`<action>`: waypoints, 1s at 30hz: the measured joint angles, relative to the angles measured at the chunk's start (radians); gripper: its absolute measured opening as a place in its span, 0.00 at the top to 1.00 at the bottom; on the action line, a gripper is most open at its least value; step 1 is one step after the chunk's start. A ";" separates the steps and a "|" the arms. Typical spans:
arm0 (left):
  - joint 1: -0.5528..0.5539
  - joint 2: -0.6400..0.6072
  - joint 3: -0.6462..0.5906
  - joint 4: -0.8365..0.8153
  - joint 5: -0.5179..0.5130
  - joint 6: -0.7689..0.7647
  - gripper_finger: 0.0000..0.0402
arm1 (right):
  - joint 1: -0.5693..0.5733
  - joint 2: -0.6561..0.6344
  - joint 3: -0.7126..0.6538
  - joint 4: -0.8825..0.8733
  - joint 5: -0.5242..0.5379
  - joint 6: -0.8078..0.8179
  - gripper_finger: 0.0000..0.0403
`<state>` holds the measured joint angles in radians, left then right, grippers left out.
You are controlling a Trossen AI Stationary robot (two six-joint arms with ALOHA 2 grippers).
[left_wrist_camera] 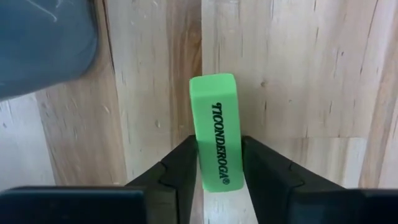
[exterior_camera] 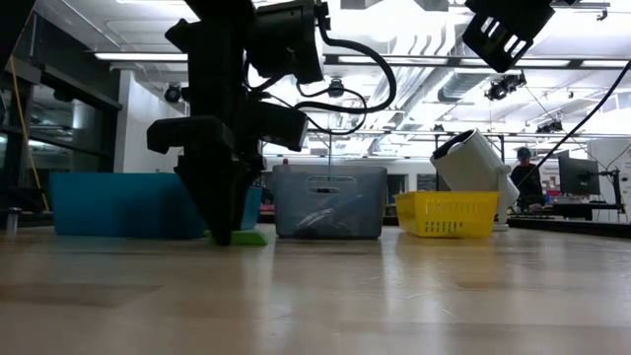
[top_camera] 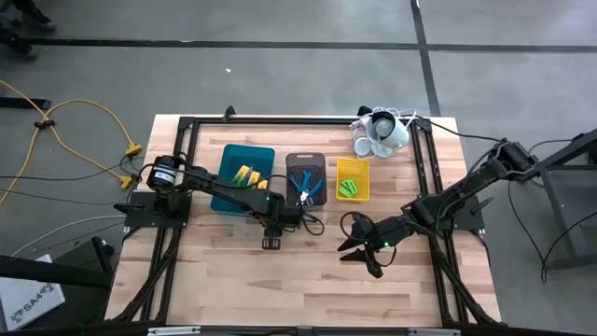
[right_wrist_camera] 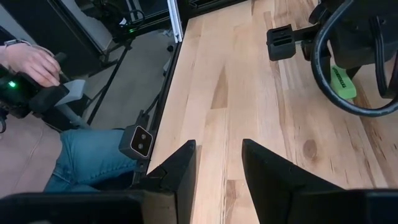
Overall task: Pick & Place School Supplies
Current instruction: Put the green eraser into the yellow bin
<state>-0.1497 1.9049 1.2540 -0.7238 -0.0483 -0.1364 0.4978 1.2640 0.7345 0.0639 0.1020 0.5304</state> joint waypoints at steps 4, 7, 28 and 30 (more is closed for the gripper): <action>0.000 0.000 0.000 0.000 0.000 -0.003 0.73 | 0.000 0.000 0.000 0.000 0.000 0.000 0.70; 0.000 0.000 0.000 0.000 0.000 -0.010 0.74 | 0.000 0.000 0.000 0.000 0.000 0.000 0.70; -0.027 -0.083 -0.003 0.074 -0.002 -0.005 0.74 | 0.000 0.000 0.000 -0.008 -0.032 0.023 0.70; -0.036 -0.091 -0.003 0.100 0.001 0.009 0.74 | 0.001 0.000 0.000 -0.008 -0.032 0.023 0.70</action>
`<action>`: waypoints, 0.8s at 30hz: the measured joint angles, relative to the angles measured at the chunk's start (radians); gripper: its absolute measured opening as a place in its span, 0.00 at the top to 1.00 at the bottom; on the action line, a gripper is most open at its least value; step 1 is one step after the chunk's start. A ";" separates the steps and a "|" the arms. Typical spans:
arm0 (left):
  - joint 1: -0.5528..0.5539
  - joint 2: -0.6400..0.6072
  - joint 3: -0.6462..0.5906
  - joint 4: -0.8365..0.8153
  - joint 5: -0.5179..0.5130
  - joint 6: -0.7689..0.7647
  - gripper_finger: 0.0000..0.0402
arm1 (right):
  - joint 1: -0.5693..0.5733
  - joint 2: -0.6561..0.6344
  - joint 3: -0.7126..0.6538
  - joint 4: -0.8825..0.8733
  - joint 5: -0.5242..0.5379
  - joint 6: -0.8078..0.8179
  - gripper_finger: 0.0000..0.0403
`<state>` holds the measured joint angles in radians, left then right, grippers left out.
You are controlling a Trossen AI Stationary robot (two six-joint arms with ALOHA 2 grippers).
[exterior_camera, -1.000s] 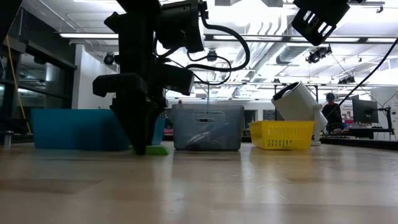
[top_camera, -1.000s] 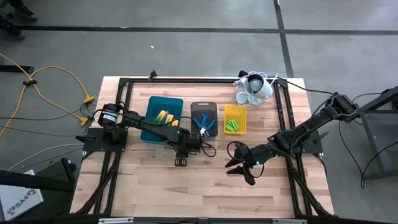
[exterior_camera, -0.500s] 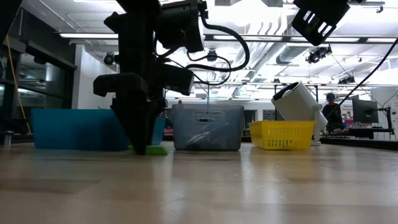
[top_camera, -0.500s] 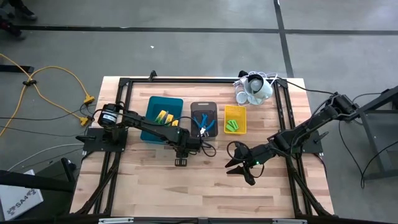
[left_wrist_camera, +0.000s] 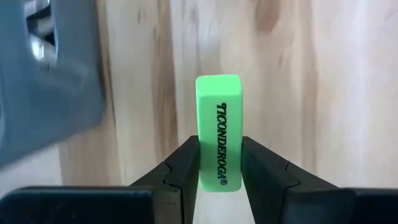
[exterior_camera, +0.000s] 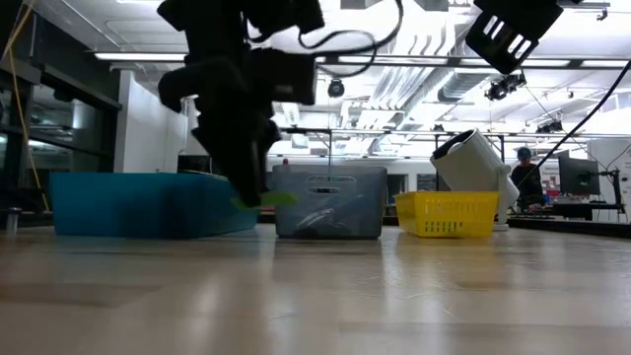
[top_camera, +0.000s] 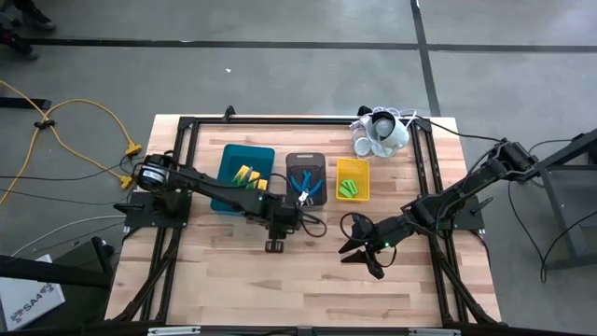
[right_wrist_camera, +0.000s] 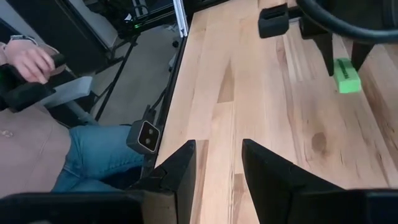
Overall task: Pick & Place School Supplies
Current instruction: Put the green eraser into the yellow bin
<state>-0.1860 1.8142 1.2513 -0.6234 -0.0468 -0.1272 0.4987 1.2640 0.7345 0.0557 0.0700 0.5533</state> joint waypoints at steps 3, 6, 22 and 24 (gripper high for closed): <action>-0.017 -0.009 0.001 0.049 0.001 0.029 0.74 | 0.000 0.000 0.000 -0.001 0.000 0.000 0.70; -0.037 -0.026 0.002 0.122 0.007 0.065 0.74 | 0.000 0.000 0.000 0.000 0.000 0.000 0.70; -0.123 -0.050 0.004 0.363 -0.497 0.135 0.74 | -0.001 0.000 0.000 0.002 0.174 0.125 0.70; -0.129 -0.050 0.004 0.393 -0.510 0.136 0.74 | -0.001 0.000 0.000 0.002 0.226 0.135 0.70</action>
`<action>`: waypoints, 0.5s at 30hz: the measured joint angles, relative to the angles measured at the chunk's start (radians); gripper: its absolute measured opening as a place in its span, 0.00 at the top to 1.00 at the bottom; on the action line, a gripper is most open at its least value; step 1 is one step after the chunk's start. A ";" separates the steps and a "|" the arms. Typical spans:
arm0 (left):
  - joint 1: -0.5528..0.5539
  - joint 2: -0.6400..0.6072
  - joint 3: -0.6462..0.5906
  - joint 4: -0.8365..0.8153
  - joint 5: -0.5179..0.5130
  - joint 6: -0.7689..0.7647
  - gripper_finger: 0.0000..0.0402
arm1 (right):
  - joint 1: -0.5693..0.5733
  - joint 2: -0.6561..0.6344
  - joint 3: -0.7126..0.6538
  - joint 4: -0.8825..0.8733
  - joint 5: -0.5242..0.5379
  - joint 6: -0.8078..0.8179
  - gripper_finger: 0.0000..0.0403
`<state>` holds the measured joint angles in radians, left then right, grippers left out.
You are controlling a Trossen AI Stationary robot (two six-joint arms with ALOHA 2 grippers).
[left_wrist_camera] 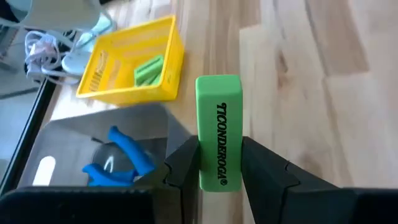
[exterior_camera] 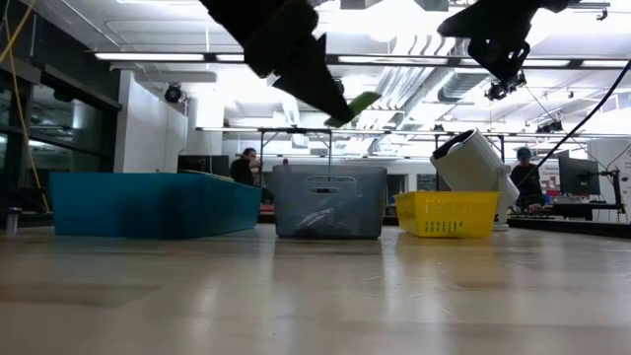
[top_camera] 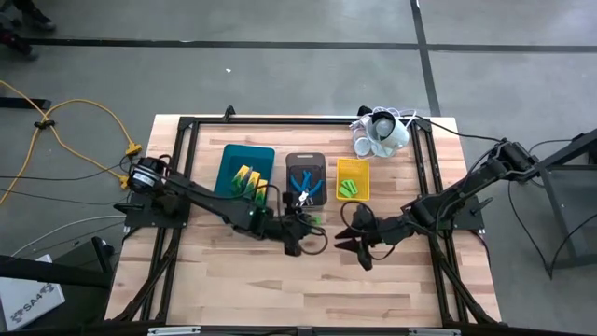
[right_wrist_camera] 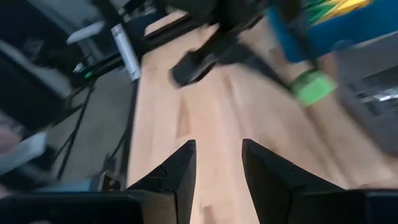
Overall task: Pick & Place School Supplies
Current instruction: Put the green eraser into the yellow bin
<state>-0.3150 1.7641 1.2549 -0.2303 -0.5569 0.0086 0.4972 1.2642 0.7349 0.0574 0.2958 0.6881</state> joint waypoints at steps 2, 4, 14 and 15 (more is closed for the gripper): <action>-0.007 0.000 0.000 0.027 -0.001 0.002 0.74 | -0.003 0.000 0.000 0.000 0.046 0.002 0.70; -0.013 0.000 0.000 0.056 -0.003 0.003 0.74 | -0.015 0.002 0.000 0.000 0.071 0.025 0.70; -0.042 0.000 0.000 0.185 -0.078 0.097 0.74 | -0.096 0.040 0.000 -0.001 0.068 0.054 0.70; -0.042 0.000 0.000 0.186 -0.078 0.097 0.74 | -0.102 0.039 0.000 0.002 0.068 0.054 0.70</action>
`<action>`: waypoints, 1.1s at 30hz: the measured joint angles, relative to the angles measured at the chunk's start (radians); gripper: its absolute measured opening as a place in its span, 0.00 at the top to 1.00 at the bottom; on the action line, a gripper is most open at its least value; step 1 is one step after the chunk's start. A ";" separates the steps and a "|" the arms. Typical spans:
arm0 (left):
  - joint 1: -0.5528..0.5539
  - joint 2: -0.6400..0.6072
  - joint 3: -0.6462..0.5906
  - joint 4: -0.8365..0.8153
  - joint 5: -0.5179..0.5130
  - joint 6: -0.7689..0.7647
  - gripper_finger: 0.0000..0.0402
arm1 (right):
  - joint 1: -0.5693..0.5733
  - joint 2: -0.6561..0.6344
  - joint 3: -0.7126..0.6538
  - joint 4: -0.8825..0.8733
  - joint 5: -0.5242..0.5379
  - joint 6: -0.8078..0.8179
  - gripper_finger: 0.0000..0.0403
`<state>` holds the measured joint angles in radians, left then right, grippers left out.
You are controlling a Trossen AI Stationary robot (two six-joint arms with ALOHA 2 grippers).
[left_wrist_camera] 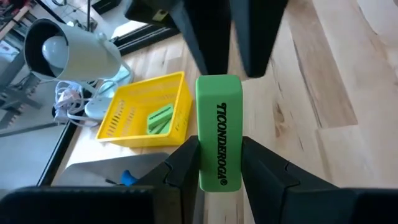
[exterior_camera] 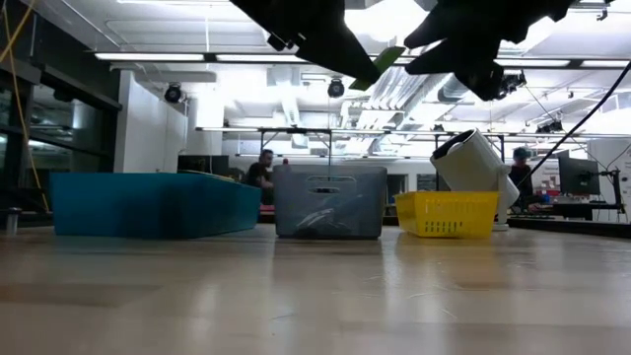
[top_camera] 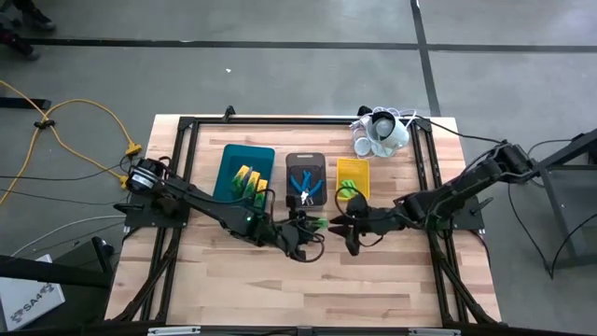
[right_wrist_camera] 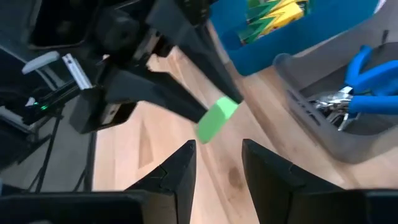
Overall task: Pick & Place School Supplies
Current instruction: Put the green eraser into the yellow bin
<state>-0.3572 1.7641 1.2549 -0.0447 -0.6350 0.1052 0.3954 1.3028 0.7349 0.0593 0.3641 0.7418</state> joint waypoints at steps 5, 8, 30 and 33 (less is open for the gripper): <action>0.008 0.000 0.000 0.000 -0.023 -0.015 0.74 | -0.023 0.000 0.000 0.005 -0.001 0.000 0.70; 0.015 0.000 0.000 0.001 -0.053 -0.027 0.75 | -0.034 0.000 0.000 0.005 -0.001 0.000 0.70; 0.048 0.000 0.000 -0.002 -0.055 -0.031 0.77 | -0.098 -0.001 0.000 0.050 0.002 -0.012 0.70; 0.050 0.000 0.000 -0.003 -0.055 -0.031 0.77 | -0.110 0.000 0.000 0.051 0.002 -0.013 0.70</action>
<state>-0.3073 1.7641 1.2549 -0.0475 -0.6895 0.0742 0.2853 1.3032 0.7349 0.1100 0.3656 0.7292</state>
